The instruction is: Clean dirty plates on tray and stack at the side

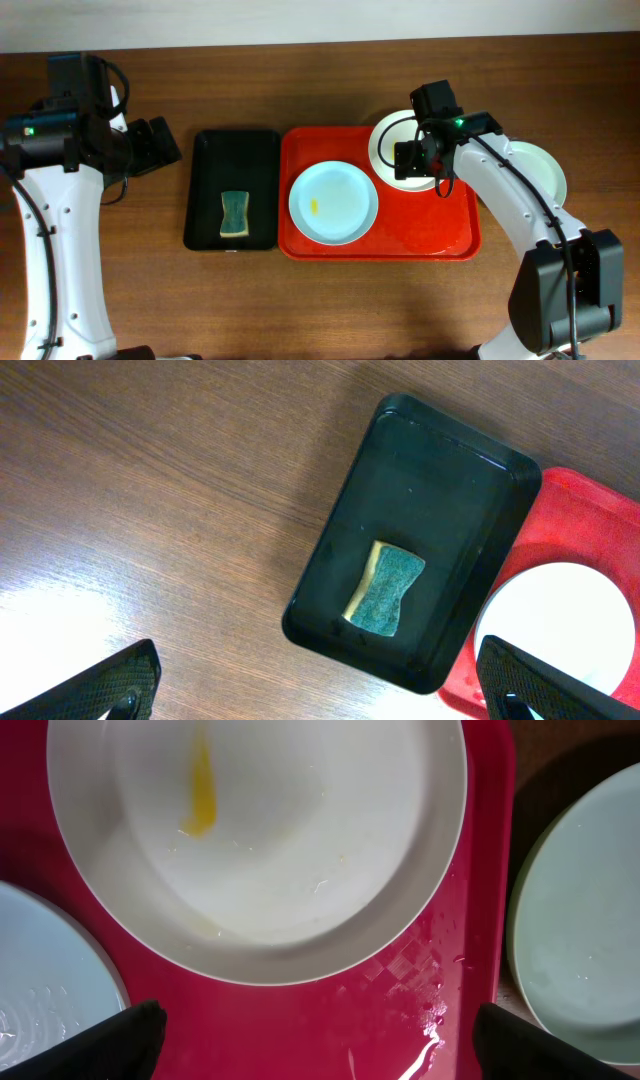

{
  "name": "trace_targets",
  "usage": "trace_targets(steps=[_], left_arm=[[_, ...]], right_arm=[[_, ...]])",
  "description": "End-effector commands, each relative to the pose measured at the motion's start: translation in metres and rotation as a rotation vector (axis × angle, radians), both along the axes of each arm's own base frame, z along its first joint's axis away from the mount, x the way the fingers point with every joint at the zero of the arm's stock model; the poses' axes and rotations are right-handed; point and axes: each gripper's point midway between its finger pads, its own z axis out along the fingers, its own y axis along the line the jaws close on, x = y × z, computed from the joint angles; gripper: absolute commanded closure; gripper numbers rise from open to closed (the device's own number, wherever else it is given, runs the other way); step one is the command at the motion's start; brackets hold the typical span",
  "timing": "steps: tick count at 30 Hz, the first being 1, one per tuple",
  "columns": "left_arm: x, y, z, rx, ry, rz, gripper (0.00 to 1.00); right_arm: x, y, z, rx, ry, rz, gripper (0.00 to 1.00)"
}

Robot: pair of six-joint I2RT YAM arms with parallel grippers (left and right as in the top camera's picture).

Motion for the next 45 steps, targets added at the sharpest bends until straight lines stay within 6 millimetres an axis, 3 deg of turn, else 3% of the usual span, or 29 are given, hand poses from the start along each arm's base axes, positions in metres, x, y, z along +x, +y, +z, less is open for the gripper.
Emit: trace_targets(steps=[1, 31, 35, 37, 42, 45], left_arm=[[0.000, 0.003, 0.005, 0.006, -0.016, 0.012, 0.01], [0.000, 0.002, 0.006, 0.004, -0.017, 0.011, 0.01], [0.037, 0.003, 0.025, 0.007, -0.188, 0.003, 0.01], [0.038, 0.004, 0.026, 0.009, -0.192, 0.004, 0.01], [0.037, 0.004, 0.025, 0.008, -0.186, 0.004, 0.01], [0.037, 0.003, 0.025, 0.006, -0.187, 0.003, 0.01]], right_arm=[[0.003, -0.003, 0.007, -0.014, -0.024, -0.008, 0.02], [0.003, -0.003, 0.007, -0.014, -0.024, -0.008, 0.02], [0.004, -0.003, 0.007, -0.013, -0.024, -0.007, 0.02], [0.004, 0.003, 0.007, 0.024, -0.023, -0.001, 0.02], [-0.011, 0.053, 0.006, 0.307, 0.057, 0.081, 0.01], [-0.008, 0.064, 0.010, 0.364, 0.044, 0.105, 0.01]])
